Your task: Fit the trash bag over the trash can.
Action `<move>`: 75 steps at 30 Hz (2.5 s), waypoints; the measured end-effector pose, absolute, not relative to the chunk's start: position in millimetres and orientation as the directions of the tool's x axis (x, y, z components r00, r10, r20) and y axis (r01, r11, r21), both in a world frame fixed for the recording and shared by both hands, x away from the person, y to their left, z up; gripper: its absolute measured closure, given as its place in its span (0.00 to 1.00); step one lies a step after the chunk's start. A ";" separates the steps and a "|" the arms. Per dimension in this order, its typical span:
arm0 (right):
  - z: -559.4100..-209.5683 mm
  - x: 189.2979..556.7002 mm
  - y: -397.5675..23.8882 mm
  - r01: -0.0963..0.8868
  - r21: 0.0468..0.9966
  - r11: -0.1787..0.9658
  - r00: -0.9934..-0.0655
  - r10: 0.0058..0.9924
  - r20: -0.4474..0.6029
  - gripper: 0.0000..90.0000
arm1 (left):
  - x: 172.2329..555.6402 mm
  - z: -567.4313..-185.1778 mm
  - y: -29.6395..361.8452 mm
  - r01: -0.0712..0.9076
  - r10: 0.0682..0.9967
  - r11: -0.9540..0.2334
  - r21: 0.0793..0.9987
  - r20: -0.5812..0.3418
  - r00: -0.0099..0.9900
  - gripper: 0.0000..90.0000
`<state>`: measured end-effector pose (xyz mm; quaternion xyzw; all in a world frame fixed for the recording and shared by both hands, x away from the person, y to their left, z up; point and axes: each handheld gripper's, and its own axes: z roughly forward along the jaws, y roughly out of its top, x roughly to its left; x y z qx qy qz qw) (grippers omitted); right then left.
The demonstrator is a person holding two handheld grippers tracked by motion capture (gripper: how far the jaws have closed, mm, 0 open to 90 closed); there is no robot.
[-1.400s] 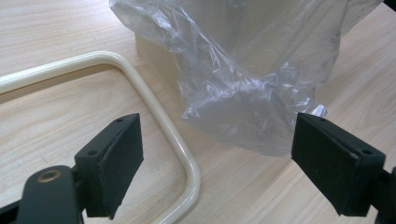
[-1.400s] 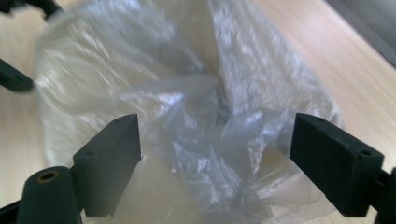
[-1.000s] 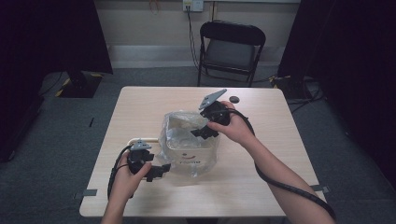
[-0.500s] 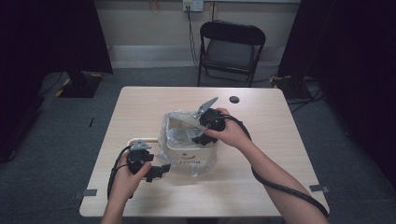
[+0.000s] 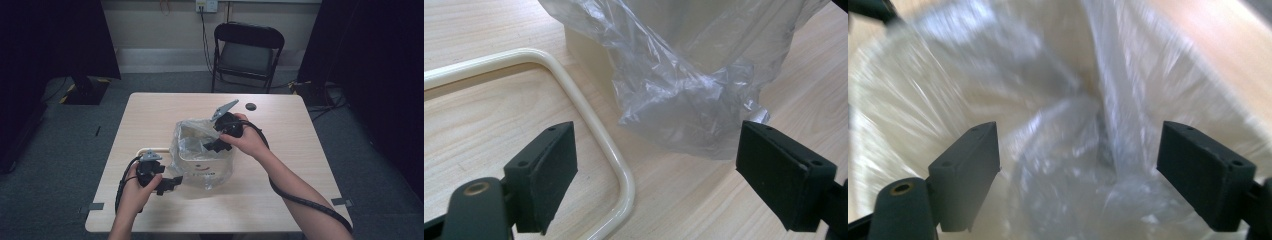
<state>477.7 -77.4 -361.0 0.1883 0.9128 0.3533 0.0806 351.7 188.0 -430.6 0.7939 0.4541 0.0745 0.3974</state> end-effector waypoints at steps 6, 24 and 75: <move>-354.3 477.5 -65.6 0.285 0.693 0.663 -0.921 0.390 0.006 0.17 | 351.3 -430.3 188.4 0.663 0.780 -0.266 0.699 -0.248 0.575 0.18; -382.6 480.7 -51.9 0.312 0.604 0.733 -0.924 0.383 0.012 0.18 | 351.2 -430.1 190.5 0.665 0.785 -0.253 0.703 -0.252 0.565 0.18; -360.3 483.3 -32.1 0.286 0.600 0.747 -0.927 0.374 -0.023 0.18 | 349.9 -427.3 199.1 0.666 0.789 -0.220 0.713 -0.272 0.551 0.18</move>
